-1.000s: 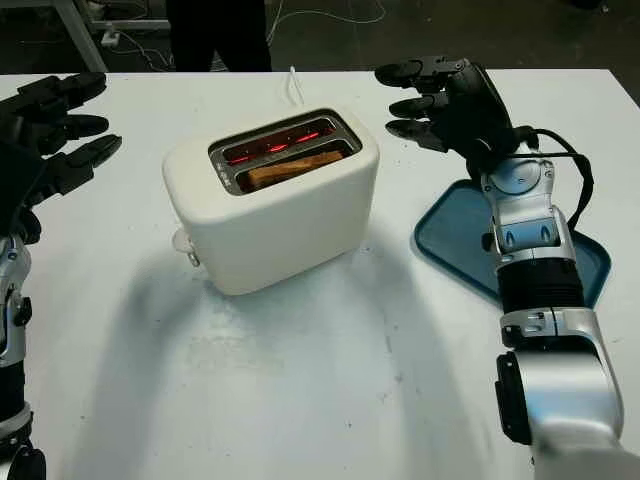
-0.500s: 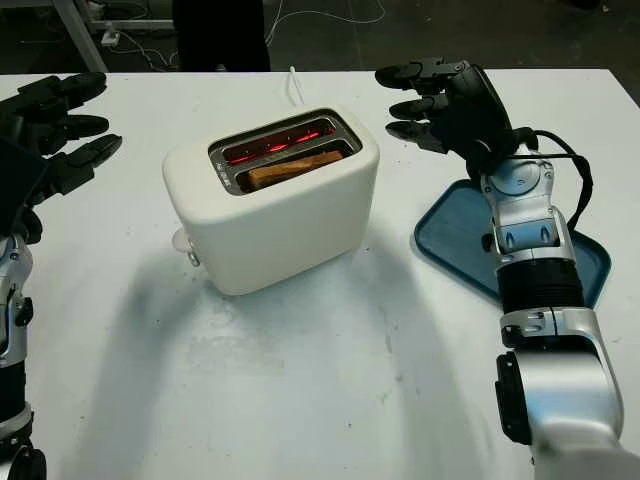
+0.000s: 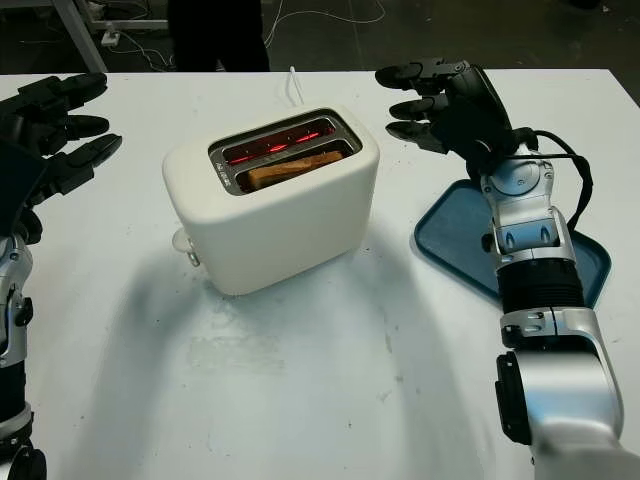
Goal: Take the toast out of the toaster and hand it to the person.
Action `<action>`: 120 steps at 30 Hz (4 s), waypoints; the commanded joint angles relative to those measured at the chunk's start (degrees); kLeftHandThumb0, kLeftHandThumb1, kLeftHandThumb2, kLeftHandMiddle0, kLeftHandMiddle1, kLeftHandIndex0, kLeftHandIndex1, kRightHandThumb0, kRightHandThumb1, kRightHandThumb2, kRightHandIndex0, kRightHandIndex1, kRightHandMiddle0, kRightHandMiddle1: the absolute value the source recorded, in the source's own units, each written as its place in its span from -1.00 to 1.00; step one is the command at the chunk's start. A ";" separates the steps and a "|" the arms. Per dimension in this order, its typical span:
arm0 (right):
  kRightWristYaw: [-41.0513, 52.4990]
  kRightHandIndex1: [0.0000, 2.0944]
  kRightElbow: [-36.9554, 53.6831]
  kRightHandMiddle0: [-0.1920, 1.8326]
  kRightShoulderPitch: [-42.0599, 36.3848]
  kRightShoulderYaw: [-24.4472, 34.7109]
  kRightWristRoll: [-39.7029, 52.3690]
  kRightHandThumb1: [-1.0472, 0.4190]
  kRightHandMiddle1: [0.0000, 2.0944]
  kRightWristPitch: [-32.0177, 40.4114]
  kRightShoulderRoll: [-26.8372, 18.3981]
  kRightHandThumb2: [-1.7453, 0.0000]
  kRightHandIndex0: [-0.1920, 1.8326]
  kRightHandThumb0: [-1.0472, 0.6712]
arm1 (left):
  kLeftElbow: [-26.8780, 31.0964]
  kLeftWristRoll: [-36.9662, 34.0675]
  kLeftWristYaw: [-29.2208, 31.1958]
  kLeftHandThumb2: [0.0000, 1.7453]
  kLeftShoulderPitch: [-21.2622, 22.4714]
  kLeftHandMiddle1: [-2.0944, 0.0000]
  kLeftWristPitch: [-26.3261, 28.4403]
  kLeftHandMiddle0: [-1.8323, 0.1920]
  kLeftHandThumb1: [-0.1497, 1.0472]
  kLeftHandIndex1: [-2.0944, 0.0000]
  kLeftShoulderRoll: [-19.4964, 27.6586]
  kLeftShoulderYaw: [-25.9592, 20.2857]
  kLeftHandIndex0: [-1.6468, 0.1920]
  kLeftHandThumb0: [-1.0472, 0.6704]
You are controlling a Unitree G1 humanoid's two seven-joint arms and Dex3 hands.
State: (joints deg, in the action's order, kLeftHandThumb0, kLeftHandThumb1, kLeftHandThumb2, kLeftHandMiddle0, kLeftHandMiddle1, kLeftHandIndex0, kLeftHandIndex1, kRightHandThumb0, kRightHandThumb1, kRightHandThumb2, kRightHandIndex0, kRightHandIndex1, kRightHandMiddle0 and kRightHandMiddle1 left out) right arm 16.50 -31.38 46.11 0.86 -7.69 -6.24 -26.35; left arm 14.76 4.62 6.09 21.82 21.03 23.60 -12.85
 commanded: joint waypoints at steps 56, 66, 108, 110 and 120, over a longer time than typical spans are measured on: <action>-0.06 -0.95 0.11 0.00 0.98 -0.03 -0.52 -0.72 -1.00 -2.37 -0.63 1.00 0.09 0.22 | 0.94 0.46 -0.35 -0.92 -0.28 0.25 1.01 0.41 0.79 0.91 -0.21 0.45 0.08 -0.04; -0.44 -0.95 0.16 0.01 0.87 -0.37 -1.18 -0.72 -0.99 -2.79 -0.80 1.00 0.10 0.21 | 1.37 0.30 -0.46 -0.91 -0.71 0.26 1.04 0.41 0.79 0.91 -0.52 0.31 0.08 -0.03; 6.28 -0.94 11.19 0.05 7.47 1.85 4.13 -0.52 -0.97 2.79 -2.82 1.00 0.12 0.14 | 1.27 0.54 -0.54 -0.90 -0.85 0.24 0.71 0.42 0.79 0.92 -0.33 0.38 0.08 -0.03; 9.11 -0.93 14.94 0.05 8.64 1.34 4.92 -0.46 -0.97 5.58 -3.45 1.00 0.12 0.11 | 1.39 0.24 -0.48 -0.89 -0.90 0.25 0.80 0.43 0.79 0.92 -0.49 0.22 0.09 -0.02; 15.65 -0.88 23.12 0.11 11.98 -5.33 0.73 -0.24 -0.94 7.50 -4.64 1.00 0.16 0.19 | -0.42 -0.11 -0.71 -0.92 -1.19 0.23 -1.60 0.41 0.79 0.91 -0.69 -0.13 0.07 0.00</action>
State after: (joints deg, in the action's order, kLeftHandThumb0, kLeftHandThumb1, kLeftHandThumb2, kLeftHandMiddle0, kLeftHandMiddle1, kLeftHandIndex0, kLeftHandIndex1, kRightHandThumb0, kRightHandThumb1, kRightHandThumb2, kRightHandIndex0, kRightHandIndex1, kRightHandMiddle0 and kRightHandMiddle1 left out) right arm 31.27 -8.87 56.97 -3.39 -6.22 1.41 -30.61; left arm 14.78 4.72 5.72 21.05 20.42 22.93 -12.51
